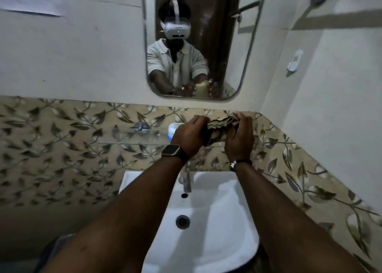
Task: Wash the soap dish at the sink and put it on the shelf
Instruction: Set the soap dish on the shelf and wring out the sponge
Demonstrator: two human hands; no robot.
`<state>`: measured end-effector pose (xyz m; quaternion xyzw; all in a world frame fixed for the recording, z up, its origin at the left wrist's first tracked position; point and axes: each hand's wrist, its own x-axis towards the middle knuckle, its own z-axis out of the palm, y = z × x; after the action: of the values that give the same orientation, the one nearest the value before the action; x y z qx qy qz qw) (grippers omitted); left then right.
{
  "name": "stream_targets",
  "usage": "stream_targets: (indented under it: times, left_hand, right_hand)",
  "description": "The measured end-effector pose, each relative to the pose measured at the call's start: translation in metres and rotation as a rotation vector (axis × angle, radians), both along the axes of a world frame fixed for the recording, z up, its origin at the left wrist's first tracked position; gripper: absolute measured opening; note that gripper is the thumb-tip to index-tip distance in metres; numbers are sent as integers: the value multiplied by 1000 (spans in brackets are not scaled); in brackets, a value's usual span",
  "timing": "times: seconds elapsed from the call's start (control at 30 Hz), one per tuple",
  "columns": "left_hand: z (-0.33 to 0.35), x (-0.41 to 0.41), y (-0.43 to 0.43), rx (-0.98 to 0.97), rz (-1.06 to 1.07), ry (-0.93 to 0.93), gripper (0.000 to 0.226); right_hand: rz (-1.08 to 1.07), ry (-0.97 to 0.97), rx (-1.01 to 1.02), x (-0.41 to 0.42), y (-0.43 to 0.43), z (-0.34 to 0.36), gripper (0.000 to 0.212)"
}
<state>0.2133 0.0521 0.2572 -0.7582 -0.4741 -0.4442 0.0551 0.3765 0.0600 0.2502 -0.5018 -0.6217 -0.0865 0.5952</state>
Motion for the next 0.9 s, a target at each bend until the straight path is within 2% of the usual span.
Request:
stream_targets:
  times: [0.1,0.33,0.53,0.63,0.9]
  left_hand:
    - [24,-44,-20,62,32,-44,51]
    - [47,-167,-79,98,311,-109,43]
    - [36,-263,-145,81,547,-71,37]
    - [25,-301,-176,48,665,-108,39]
    - [-33,-373,-220,-36,811,-179,29]
  right_hand:
    - [99,7,49,-44,-3,27,38]
    - [356,-21,133,-181,-18,54,39]
    - [606,-154,151,-286,-46,42,31]
    - [709,-184,140,-335,-64,32,31]
    - [874,-233,43,-426,-88,-16,33]
